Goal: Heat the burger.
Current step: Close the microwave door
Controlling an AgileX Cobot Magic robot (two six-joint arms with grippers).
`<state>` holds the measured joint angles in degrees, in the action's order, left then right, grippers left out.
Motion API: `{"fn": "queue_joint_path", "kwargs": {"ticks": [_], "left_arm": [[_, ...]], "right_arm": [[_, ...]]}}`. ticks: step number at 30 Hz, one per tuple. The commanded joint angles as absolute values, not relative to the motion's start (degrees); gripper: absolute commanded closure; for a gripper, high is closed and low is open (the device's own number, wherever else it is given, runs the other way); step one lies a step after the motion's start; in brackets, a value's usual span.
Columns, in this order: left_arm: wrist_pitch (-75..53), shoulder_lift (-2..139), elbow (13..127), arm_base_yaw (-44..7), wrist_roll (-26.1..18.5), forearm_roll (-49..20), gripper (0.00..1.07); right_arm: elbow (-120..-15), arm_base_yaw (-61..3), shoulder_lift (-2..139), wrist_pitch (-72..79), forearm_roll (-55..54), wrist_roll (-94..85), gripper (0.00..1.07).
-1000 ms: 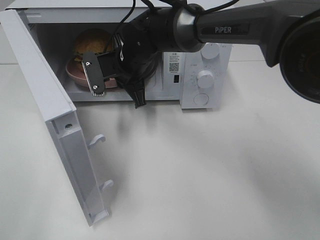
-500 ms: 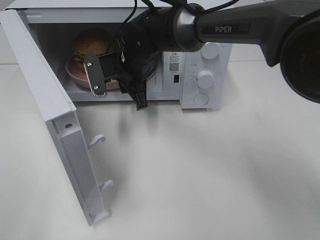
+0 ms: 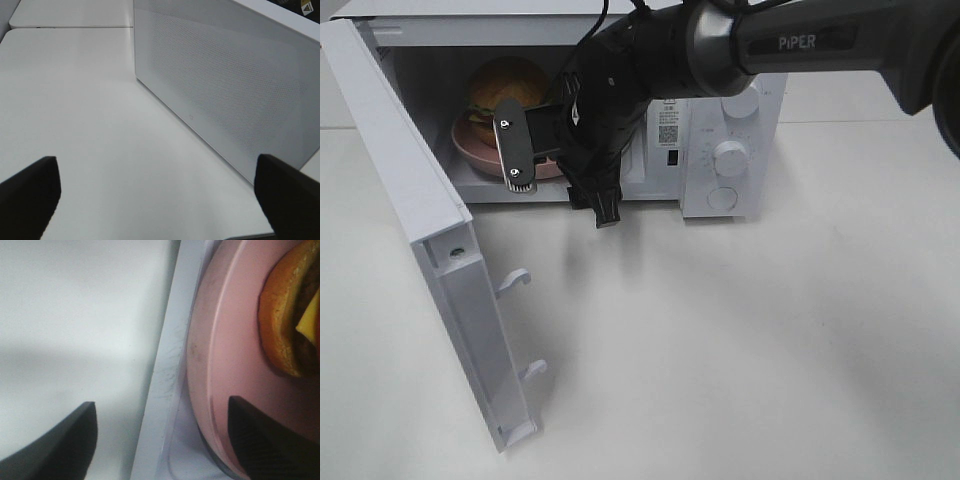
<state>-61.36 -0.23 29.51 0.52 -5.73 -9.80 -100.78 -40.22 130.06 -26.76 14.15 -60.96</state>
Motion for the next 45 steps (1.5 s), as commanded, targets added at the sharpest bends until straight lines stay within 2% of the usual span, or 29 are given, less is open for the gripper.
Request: {"fn": "queue_joint_path", "kwargs": {"ticks": [1,15,30,45], "left_arm": [[-61.25,-1.26,29.45,0.46,-5.84,-10.43,0.09],[-61.25,-1.26,29.45,0.46,-5.84,-10.43,0.09],[-61.25,-1.26,29.45,0.46,-5.84,-10.43,0.09],[-61.25,-1.26,29.45,0.46,-5.84,-10.43,0.09]], "right_arm": [[-98.66,-40.16,127.31,-24.18,13.98,-59.87,0.28],[-91.1,-40.16,120.44,-18.28,14.27,-55.52,0.29],[-77.86,-40.16,110.98,-16.84,14.21,-54.32,0.31],[-67.15,-40.16,100.38,-16.9,14.04,-35.7,0.31]]}}
